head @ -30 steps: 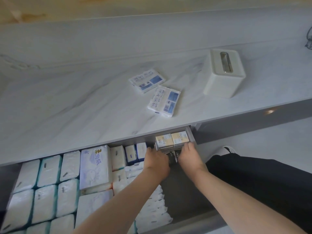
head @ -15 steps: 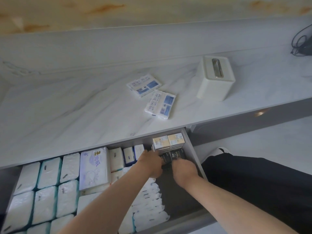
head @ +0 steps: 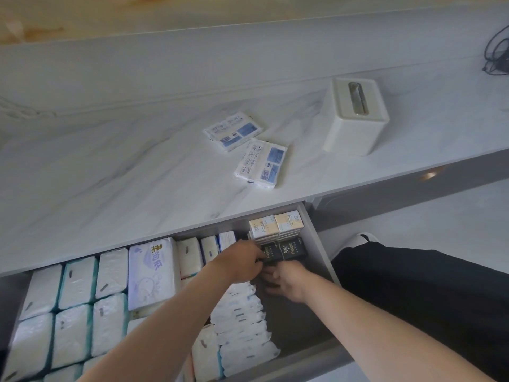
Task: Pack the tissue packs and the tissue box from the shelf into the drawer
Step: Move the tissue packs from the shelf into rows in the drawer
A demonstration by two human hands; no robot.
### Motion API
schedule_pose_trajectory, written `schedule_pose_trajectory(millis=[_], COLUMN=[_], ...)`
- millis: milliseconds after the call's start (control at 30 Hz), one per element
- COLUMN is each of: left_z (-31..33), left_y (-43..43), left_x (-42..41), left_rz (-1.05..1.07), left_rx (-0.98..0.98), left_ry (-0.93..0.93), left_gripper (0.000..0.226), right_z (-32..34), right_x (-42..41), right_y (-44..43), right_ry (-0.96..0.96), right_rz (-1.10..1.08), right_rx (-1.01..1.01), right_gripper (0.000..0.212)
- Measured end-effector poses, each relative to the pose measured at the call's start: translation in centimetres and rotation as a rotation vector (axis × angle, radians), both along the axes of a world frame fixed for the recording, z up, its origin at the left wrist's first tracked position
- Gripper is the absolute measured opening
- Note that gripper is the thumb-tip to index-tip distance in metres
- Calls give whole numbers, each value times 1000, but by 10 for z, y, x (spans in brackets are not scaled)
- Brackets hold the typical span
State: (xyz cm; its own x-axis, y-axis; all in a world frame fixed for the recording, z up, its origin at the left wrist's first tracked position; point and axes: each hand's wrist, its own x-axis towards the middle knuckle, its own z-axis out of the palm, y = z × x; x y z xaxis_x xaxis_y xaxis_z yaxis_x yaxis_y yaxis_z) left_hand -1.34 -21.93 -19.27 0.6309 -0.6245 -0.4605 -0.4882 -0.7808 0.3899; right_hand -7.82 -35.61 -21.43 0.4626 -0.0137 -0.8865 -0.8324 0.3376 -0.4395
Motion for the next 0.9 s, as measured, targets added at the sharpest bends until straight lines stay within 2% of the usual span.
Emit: schedule_pose_trajectory(millis=[100, 167, 300, 400, 533, 600, 700, 767, 833, 900], left_z=[2, 2, 5, 7, 9, 15, 25, 27, 25, 22], left_y=[2, 4, 1, -3, 1, 4, 4, 3, -1, -8], left_x=[-1, -2, -5, -7, -7, -8, -9, -9, -11, -11], left_rz=[-47, -64, -113, -95, -53, 7, 244, 367, 361, 310], left_rx=[82, 150, 233, 200, 170, 119, -69, -158, -159, -104], left_ry=[-145, -165, -113, -83, -171, -268, -334, -340, -349, -368], left_gripper=[34, 36, 47, 46, 36, 34, 24, 25, 33, 40], right_z=[-4, -4, -1, 8, 27, 41, 54, 58, 59, 57], right_x=[-3, -4, 7, 12, 7, 4, 0, 3, 10, 19], right_y=[-8, -14, -23, -23, -21, -22, -23, -27, -36, -49], right_ry=[64, 132, 77, 73, 188, 115, -324, -547, -612, -617], right_rz=[22, -13, -150, -31, 171, 409, 714, 872, 1076, 1229], right_rx=[-64, -103, -220, -300, -410, -694, -1223, -1493, -1685, -1776], right_gripper=[41, 27, 28, 34, 27, 21, 14, 20, 37, 50])
